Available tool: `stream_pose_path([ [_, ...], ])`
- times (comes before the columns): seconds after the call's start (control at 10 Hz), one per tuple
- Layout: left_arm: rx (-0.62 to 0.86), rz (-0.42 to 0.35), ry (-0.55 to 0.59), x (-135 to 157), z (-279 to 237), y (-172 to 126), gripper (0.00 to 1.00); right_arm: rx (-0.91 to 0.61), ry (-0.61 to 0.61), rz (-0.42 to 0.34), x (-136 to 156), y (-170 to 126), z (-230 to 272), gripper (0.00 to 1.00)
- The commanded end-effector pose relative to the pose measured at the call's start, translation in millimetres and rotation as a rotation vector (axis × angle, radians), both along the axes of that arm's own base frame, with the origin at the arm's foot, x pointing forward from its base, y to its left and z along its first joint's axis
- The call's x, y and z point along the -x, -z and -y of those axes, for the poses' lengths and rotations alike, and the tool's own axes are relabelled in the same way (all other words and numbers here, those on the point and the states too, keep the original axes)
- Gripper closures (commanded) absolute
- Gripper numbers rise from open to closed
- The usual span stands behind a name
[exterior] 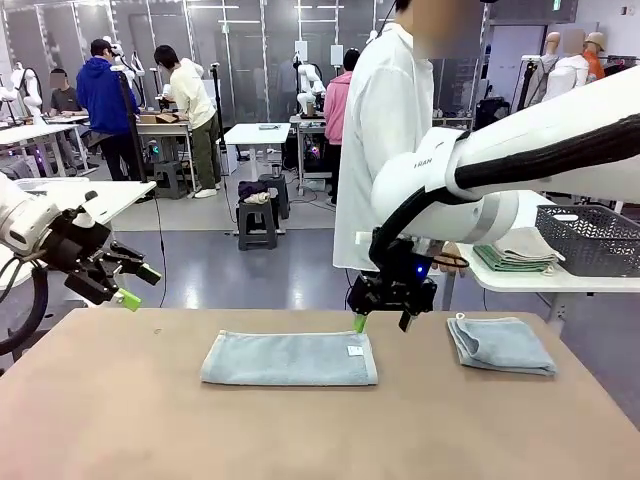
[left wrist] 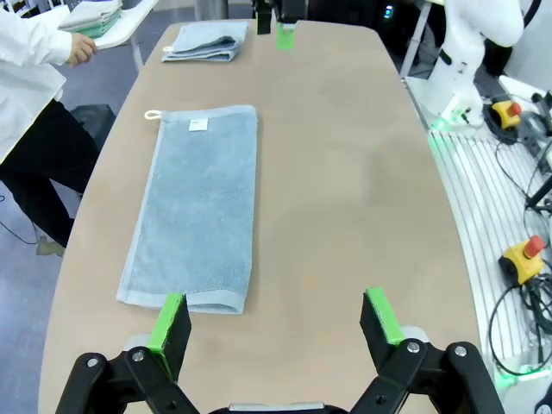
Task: Fold the towels and place them in the basket.
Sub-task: When a person lays out a Towel with hook on the table, fold it in half twice.
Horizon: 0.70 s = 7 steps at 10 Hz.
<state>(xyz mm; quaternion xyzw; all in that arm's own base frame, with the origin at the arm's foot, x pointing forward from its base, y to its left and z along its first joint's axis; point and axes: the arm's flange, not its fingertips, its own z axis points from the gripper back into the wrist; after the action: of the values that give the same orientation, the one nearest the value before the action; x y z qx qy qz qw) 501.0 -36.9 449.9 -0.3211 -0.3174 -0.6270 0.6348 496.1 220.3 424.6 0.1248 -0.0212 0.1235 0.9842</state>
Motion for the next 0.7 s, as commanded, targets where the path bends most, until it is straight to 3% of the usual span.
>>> stream_pose_path([
  [0.0,0.03,-0.005,-0.016,-4.6,3.9,1.8,0.0,-0.012,0.164,0.02,-8.1,6.2,-12.6,0.0],
  [0.1,0.032,-0.012,-0.021,-6.0,4.6,2.7,0.0,-0.012,0.211,0.058,-11.2,11.3,-14.4,0.0],
  [0.2,0.033,-0.028,-0.035,-7.2,5.1,2.9,0.0,-0.021,0.236,0.044,-14.7,15.3,-15.6,0.0],
  [0.6,0.011,-0.013,-0.007,-1.8,2.2,4.5,0.0,-0.026,0.187,0.022,-12.9,11.3,-5.5,0.0],
])
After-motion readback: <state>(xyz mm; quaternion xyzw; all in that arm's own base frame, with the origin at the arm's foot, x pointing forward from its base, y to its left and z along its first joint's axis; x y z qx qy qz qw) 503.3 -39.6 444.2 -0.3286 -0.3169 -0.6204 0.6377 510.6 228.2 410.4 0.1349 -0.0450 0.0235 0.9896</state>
